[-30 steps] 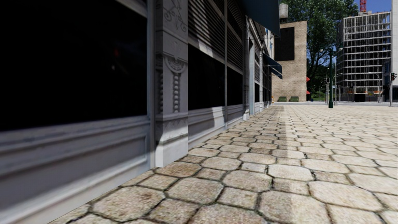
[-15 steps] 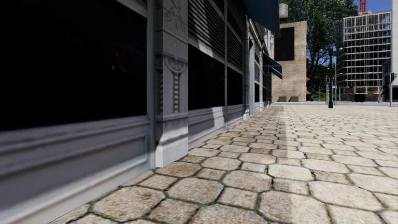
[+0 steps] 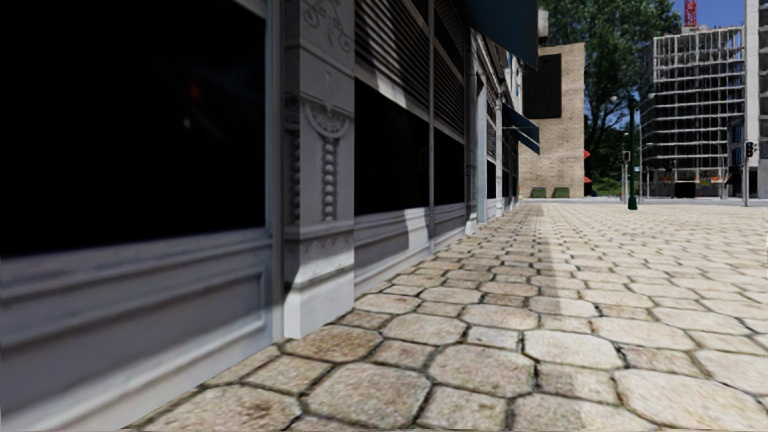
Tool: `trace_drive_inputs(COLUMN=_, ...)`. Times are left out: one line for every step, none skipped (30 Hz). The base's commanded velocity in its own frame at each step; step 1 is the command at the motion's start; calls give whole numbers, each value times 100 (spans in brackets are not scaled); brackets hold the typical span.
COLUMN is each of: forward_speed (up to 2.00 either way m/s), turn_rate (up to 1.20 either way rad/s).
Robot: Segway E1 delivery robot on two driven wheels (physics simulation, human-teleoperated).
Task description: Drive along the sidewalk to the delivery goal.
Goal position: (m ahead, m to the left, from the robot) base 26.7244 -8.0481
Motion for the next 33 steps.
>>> trace_drive_inputs(forward_speed=149, turn_rate=-26)
trace_drive_inputs(forward_speed=152, turn_rate=-27)
trace_drive_inputs(forward_speed=152, turn_rate=-29)
trace_drive_inputs(forward_speed=152, turn_rate=-29)
trace_drive_inputs(forward_speed=149, turn_rate=-38)
trace_drive_inputs(forward_speed=140, turn_rate=-46)
trace_drive_inputs(forward_speed=136, turn_rate=-48)
trace_drive_inputs(forward_speed=136, turn_rate=-48)
trace_drive_inputs(forward_speed=135, turn_rate=-48)
trace_drive_inputs(forward_speed=137, turn_rate=-48)
trace_drive_inputs(forward_speed=137, turn_rate=-48)
trace_drive_inputs(forward_speed=143, turn_rate=-48)
trace_drive_inputs(forward_speed=145, turn_rate=-49)
trace_drive_inputs(forward_speed=145, turn_rate=-51)
trace_drive_inputs(forward_speed=145, turn_rate=-51)
trace_drive_inputs(forward_speed=145, turn_rate=-59)
trace_drive_inputs(forward_speed=144, turn_rate=-66)
trace_drive_inputs(forward_speed=143, turn_rate=-67)
trace_drive_inputs(forward_speed=143, turn_rate=-68)
trace_drive_inputs(forward_speed=143, turn_rate=-68)
trace_drive_inputs(forward_speed=143, turn_rate=-68)
trace_drive_inputs(forward_speed=143, turn_rate=-68)
trace_drive_inputs(forward_speed=143, turn_rate=-68)
trace_drive_inputs(forward_speed=145, turn_rate=-68)
trace_drive_inputs(forward_speed=153, turn_rate=-68)
trace_drive_inputs(forward_speed=156, turn_rate=-68)
trace_drive_inputs(forward_speed=156, turn_rate=-68)
trace_drive_inputs(forward_speed=159, turn_rate=-68)
trace_drive_inputs(forward_speed=161, turn_rate=-68)
trace_drive_inputs(forward_speed=164, turn_rate=-68)
trace_drive_inputs(forward_speed=164, turn_rate=-68)
trace_drive_inputs(forward_speed=170, turn_rate=-68)
trace_drive_inputs(forward_speed=177, turn_rate=-68)
